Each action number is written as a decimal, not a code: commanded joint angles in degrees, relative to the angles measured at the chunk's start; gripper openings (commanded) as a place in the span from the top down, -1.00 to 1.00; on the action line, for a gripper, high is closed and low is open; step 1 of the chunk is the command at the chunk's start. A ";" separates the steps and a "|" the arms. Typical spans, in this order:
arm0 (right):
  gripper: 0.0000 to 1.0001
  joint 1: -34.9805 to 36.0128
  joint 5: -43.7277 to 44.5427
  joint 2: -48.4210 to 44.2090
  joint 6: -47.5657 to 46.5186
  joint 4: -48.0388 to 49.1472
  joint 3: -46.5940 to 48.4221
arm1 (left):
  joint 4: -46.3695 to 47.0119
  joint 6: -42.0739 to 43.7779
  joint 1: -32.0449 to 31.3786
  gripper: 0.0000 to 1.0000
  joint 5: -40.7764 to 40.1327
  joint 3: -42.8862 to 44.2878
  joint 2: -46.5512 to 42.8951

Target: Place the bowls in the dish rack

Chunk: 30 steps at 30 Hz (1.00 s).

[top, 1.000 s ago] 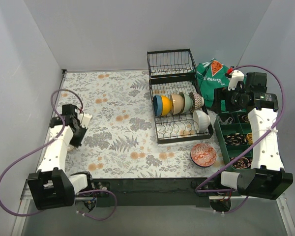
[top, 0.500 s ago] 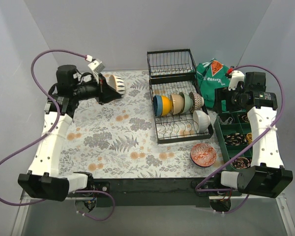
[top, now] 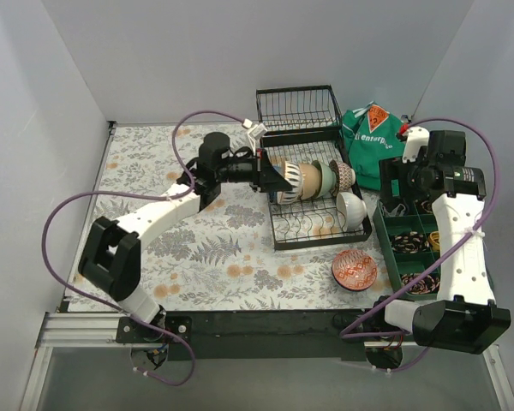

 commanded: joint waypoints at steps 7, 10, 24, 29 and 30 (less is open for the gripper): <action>-0.88 0.26 6.28 -2.90 -2.38 -1.14 -2.50 | 34.70 -24.51 -10.48 1.00 -10.25 0.94 12.47; -0.88 0.26 6.37 -3.07 -2.82 -1.58 -2.58 | 37.17 -26.79 -12.06 1.00 -12.80 2.09 16.08; -0.88 0.26 8.13 -3.34 -2.90 -1.67 -4.60 | 42.36 -29.88 -15.32 1.00 -15.27 3.76 27.59; -0.88 0.18 8.13 -3.51 -2.90 -1.67 -5.39 | 42.62 -30.41 -15.93 1.00 -15.53 5.60 30.14; -0.88 0.18 8.21 -3.42 -2.90 -1.67 -5.66 | 42.45 -30.41 -16.02 1.00 -15.62 5.95 31.10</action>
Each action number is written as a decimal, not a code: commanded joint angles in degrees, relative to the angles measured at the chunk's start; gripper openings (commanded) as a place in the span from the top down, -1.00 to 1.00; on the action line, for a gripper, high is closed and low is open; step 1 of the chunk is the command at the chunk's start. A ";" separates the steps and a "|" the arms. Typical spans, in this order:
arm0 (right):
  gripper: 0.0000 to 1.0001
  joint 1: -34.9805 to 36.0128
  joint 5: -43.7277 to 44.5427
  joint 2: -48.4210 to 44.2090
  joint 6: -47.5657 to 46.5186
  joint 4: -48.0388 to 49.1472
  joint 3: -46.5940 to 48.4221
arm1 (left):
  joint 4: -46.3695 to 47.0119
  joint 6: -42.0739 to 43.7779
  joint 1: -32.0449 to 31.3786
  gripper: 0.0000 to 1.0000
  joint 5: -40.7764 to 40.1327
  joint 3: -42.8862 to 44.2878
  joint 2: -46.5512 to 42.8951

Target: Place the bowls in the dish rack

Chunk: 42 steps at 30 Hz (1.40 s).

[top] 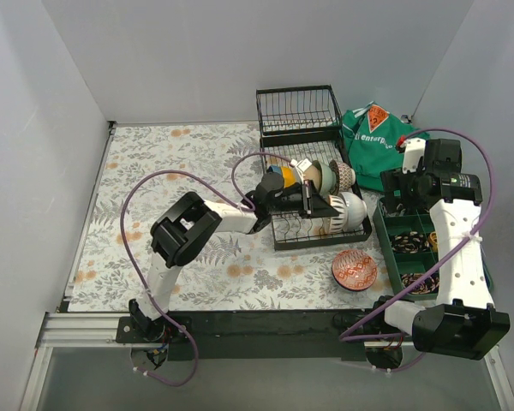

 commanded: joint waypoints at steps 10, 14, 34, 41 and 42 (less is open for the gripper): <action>-0.87 0.18 0.13 -0.25 -0.11 -0.14 -1.90 | 4.19 -3.16 -1.27 1.00 -2.76 7.75 3.94; -0.87 0.18 0.21 0.62 -0.11 -0.05 -1.82 | 7.52 -5.62 -1.19 1.00 -3.37 6.96 5.17; -0.86 0.18 -0.84 5.72 0.16 0.74 1.26 | 10.43 -2.29 1.36 0.63 -4.78 -1.39 4.03; -0.87 0.18 -2.32 5.55 0.51 0.92 1.26 | 4.40 4.03 1.54 0.24 -3.55 -1.31 0.71; -0.86 0.18 -2.59 5.46 0.60 1.00 1.26 | 2.37 6.91 1.54 0.13 -3.55 -0.96 -0.44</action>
